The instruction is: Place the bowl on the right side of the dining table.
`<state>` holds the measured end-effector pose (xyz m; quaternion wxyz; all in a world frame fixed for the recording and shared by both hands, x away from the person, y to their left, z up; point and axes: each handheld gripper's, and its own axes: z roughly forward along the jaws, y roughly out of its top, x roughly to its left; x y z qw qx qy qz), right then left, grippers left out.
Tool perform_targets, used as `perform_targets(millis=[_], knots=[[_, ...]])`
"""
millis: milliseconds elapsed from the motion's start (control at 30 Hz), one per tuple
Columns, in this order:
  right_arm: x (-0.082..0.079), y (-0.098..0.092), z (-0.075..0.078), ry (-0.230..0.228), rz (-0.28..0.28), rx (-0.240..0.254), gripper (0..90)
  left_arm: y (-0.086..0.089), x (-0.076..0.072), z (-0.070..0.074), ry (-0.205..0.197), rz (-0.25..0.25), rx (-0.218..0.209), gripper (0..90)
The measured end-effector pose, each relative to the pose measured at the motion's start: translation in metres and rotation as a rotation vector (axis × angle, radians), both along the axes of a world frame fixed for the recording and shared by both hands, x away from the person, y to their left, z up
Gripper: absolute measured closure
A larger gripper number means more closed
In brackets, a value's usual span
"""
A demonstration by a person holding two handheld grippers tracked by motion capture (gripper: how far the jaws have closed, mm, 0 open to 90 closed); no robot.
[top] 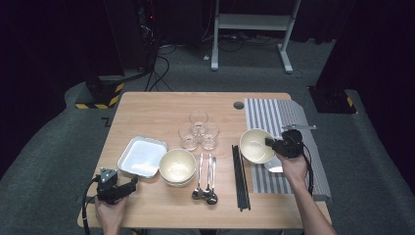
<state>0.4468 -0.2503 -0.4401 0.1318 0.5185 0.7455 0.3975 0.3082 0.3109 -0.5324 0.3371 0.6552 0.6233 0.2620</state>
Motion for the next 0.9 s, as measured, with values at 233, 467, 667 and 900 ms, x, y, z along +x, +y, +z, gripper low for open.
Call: perform_targets(millis=[233, 467, 667, 900], knots=[[0.002, -0.012, -0.002, 0.002, -0.033, -0.006, 83.3, -0.005, 0.003, -0.001, 0.028, -0.003, 0.053, 16.0], [0.001, -0.022, -0.003, 0.006, -0.063, -0.018, 83.3, -0.002, 0.003, -0.001, 0.026, -0.006, 0.026, 15.2], [0.0, -0.035, -0.004, 0.009, -0.096, -0.027, 83.3, -0.002, 0.003, -0.001, 0.026, -0.007, 0.029, 15.1], [-0.003, -0.046, -0.009, 0.011, -0.135, -0.062, 83.2, -0.001, 0.002, -0.001, 0.023, -0.007, 0.015, 15.0]])
